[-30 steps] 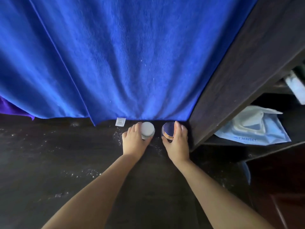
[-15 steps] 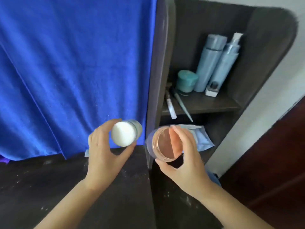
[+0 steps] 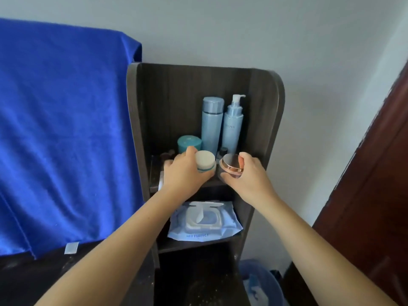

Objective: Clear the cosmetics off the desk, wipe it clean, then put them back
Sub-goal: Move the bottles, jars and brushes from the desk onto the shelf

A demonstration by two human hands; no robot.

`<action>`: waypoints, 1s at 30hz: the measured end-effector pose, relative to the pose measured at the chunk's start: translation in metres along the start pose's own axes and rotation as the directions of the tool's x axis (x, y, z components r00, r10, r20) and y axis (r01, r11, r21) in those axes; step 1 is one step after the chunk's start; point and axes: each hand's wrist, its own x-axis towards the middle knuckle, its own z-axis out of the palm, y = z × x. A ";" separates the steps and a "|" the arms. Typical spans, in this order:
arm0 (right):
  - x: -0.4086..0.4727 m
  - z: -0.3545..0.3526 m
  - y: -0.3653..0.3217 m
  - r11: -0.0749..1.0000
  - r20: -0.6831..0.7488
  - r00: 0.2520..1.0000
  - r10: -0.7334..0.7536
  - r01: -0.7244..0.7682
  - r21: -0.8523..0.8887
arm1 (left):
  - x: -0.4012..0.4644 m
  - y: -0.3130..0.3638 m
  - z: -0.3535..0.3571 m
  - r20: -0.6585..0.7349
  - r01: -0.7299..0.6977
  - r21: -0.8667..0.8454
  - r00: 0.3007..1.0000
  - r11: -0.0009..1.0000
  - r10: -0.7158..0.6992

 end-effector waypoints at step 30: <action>-0.007 0.162 0.108 0.970 0.419 0.891 -0.176 0.229 -0.078 | -0.055 -0.091 0.171 0.144 0.263 0.121 0.949 0.957 -0.279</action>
